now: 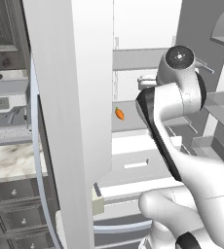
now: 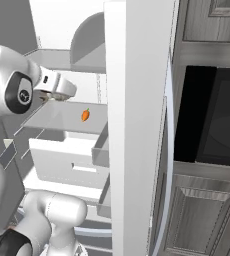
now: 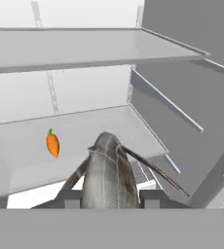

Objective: Take the cheese, fish, and carrot from the fridge and place them on the plate on the dining counter to create an appetizer plate.

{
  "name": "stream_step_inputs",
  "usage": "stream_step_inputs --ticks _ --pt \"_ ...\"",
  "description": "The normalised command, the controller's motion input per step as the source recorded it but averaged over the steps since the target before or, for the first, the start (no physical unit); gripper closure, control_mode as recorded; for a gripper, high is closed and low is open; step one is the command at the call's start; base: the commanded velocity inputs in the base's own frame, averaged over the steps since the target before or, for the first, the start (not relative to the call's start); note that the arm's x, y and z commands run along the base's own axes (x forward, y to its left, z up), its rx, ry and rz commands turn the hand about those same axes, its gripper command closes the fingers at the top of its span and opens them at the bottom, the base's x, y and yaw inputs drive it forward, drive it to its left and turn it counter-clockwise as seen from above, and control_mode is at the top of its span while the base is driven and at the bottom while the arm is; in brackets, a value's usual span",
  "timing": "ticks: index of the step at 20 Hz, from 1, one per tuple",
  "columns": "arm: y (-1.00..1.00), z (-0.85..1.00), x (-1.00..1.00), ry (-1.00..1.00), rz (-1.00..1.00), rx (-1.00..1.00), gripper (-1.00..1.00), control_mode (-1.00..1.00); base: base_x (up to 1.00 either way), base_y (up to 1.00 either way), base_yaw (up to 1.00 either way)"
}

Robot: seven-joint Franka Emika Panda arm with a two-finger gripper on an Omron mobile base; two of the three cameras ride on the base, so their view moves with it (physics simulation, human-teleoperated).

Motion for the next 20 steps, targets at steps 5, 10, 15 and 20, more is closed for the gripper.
stream_step_inputs --ticks 5,10,15,20 --pt "0.00 -0.29 -0.31 0.19 0.04 -0.04 1.00 -1.00 0.00 0.00 0.00" --pt "0.00 -0.49 -0.06 0.15 0.05 0.00 1.00 -1.00 0.00 0.00 0.00" --pt "-0.04 -0.57 -0.10 0.08 0.06 0.00 1.00 -1.00 0.00 0.00 0.00" --pt "0.00 -0.09 -0.09 0.00 0.02 0.00 1.00 1.00 -0.73 0.00 0.06"
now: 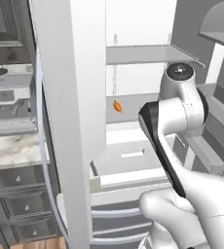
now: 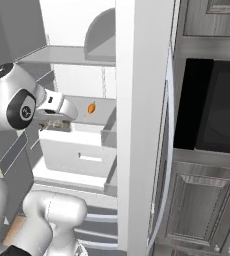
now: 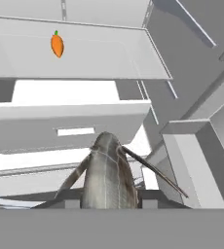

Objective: Take the cheese, fish, and carrot from the fridge and place them on the plate on the dining counter to create an appetizer plate.

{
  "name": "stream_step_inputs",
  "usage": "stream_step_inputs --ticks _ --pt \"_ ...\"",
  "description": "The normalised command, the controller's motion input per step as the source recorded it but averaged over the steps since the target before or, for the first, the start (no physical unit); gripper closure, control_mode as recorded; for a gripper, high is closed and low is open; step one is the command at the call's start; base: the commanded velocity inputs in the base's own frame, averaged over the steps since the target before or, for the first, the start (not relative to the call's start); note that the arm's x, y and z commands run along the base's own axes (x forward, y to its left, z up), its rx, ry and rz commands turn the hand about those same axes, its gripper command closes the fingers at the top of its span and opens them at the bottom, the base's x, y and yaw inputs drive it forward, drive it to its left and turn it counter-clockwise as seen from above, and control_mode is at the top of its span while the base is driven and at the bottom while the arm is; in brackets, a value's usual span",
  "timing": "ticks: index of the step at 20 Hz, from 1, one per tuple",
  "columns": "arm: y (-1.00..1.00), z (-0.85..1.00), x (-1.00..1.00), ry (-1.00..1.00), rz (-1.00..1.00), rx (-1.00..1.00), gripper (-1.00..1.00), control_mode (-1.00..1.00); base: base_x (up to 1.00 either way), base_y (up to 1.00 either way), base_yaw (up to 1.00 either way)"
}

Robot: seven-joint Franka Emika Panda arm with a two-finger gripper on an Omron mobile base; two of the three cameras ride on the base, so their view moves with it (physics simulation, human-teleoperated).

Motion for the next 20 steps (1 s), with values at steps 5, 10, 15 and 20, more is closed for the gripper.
stream_step_inputs --ticks 5,10,15,20 --pt "0.00 0.00 0.00 0.00 0.00 0.00 1.00 1.00 -1.00 0.00 0.01" --pt "0.00 0.00 0.00 0.00 0.00 0.00 1.00 1.00 -0.92 0.00 -0.23" --pt "0.00 0.00 0.00 0.00 0.00 0.00 1.00 1.00 -0.60 0.00 -0.78" --pt "0.00 0.00 0.00 0.00 0.00 0.00 1.00 1.00 -0.24 0.00 -0.91"
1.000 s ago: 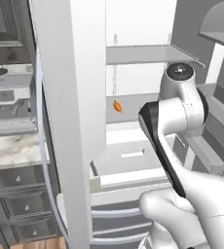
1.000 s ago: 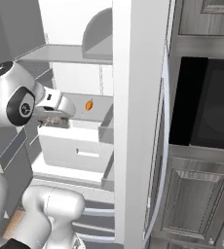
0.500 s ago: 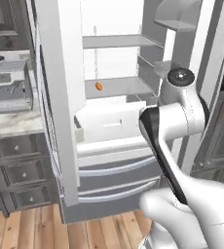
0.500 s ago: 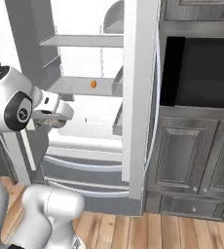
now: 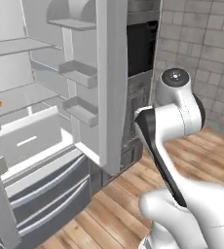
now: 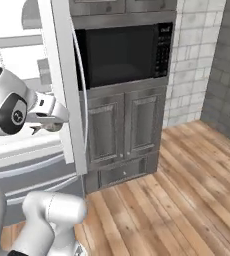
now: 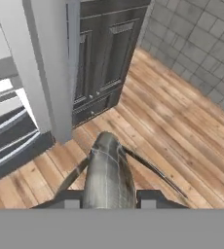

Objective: Take the cheese, fish, and carrot from the fridge and place them on the plate on the dining counter to create an appetizer plate.

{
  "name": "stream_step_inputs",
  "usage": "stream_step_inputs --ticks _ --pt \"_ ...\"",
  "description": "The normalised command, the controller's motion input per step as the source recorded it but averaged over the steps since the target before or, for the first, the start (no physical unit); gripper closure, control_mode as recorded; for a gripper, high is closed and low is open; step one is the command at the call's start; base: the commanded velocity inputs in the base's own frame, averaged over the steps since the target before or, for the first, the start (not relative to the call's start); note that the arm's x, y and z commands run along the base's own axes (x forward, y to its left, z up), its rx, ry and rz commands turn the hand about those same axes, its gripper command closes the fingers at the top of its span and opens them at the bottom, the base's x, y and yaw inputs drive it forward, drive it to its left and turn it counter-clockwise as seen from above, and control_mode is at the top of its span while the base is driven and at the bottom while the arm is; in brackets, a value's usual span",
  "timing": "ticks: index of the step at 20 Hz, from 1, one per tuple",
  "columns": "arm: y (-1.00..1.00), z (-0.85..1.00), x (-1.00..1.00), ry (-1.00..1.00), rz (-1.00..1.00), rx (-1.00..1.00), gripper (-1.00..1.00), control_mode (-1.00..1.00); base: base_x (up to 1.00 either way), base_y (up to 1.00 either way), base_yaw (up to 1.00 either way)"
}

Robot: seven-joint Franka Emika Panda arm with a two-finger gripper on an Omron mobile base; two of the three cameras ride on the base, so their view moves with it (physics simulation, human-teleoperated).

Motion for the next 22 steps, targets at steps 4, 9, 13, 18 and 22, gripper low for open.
stream_step_inputs --ticks 4,9,13,18,22 --pt "0.00 0.00 0.00 0.00 0.00 0.00 1.00 1.00 -0.11 -0.01 -0.90" --pt "0.00 0.00 0.00 0.00 0.00 0.00 1.00 1.00 0.09 -0.30 -0.80" --pt "0.00 0.00 0.00 0.00 0.00 0.00 1.00 1.00 0.55 -0.28 -0.63" --pt "0.00 0.00 0.00 0.00 0.00 0.00 1.00 1.00 0.94 -0.13 -0.50" --pt "0.00 0.00 0.00 0.00 0.00 0.00 1.00 1.00 1.00 0.00 -0.41"
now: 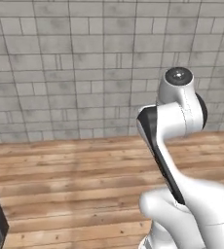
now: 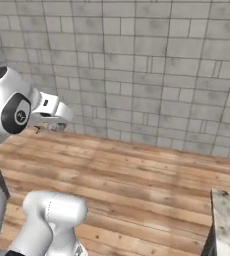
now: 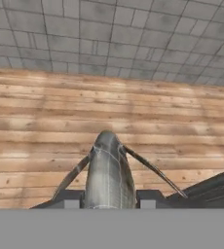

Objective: Take the cheese, fish, and carrot from the fridge and place them on the plate on the dining counter to create an appetizer plate.

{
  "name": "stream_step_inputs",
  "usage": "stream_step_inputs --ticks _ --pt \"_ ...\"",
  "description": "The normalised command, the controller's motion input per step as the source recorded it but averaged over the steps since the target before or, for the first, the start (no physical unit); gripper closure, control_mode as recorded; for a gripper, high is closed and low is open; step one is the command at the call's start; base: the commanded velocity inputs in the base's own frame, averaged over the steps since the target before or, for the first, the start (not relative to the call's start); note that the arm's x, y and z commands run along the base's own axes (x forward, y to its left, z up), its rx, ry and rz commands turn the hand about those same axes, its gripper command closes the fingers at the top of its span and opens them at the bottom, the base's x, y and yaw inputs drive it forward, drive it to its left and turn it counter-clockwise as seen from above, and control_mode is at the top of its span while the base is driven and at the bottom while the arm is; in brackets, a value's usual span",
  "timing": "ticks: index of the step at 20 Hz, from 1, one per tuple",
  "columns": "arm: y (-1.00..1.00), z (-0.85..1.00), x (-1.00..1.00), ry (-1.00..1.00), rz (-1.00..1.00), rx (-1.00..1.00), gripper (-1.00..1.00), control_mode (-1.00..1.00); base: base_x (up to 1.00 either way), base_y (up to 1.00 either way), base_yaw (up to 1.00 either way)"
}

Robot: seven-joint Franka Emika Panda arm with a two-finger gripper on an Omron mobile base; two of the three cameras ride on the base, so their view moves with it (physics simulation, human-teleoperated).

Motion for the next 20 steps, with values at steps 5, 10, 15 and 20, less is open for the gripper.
stream_step_inputs --ticks 5,10,15,20 --pt "0.00 0.00 0.00 0.00 0.00 0.00 1.00 1.00 1.00 0.01 -0.38" --pt "0.00 0.00 0.00 0.00 0.00 0.00 1.00 1.00 1.00 0.12 -0.48" --pt "0.00 0.00 0.00 0.00 0.00 0.00 1.00 1.00 0.97 0.27 -0.58" --pt "0.00 0.00 0.00 0.00 0.00 0.00 1.00 1.00 0.83 0.28 -0.64"
